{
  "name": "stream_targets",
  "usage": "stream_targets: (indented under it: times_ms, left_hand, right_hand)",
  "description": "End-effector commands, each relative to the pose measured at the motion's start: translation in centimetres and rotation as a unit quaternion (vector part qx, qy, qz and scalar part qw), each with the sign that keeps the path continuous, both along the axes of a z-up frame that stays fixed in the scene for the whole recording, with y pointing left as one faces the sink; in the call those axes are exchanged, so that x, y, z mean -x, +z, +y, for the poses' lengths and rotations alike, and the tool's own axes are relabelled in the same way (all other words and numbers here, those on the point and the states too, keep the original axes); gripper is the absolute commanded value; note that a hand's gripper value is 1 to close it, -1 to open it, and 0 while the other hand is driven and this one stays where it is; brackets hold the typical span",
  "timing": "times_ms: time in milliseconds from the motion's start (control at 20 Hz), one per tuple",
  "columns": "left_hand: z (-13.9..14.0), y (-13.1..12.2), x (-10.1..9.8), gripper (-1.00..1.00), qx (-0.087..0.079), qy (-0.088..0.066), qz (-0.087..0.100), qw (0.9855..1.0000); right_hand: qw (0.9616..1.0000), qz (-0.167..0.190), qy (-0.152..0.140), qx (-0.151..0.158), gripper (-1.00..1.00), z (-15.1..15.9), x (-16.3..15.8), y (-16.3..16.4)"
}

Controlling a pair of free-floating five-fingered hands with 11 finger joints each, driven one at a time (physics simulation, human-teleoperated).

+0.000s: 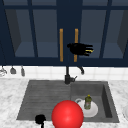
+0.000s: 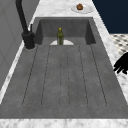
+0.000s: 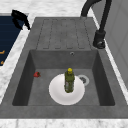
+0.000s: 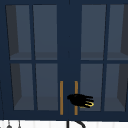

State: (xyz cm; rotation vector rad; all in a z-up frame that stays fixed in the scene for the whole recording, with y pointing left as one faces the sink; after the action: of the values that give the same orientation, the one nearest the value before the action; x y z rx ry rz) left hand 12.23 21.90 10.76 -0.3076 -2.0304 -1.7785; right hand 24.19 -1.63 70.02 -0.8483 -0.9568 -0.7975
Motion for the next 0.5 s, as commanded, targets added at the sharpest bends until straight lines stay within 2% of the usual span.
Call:
stream_targets:
  times_ms: [0, 300, 450]
  left_hand:
    - [0.0, 0.0, 0.0, 0.00, 0.000, 0.000, 0.000, 1.0000]
    - [0.0, 0.0, 0.0, 0.00, 0.000, 0.000, 0.000, 1.0000]
    - [0.0, 0.0, 0.0, 0.00, 0.000, 0.000, 0.000, 1.0000]
  right_hand:
    - [0.9998, -0.017, 0.010, 0.003, -1.00, -0.4, -2.2, -1.0]
    - [0.9994, -0.025, -0.002, 0.026, -1.00, -0.1, -7.0, -3.9]
    - [0.9989, -0.039, 0.012, 0.024, -1.00, -0.8, -7.7, -4.6]
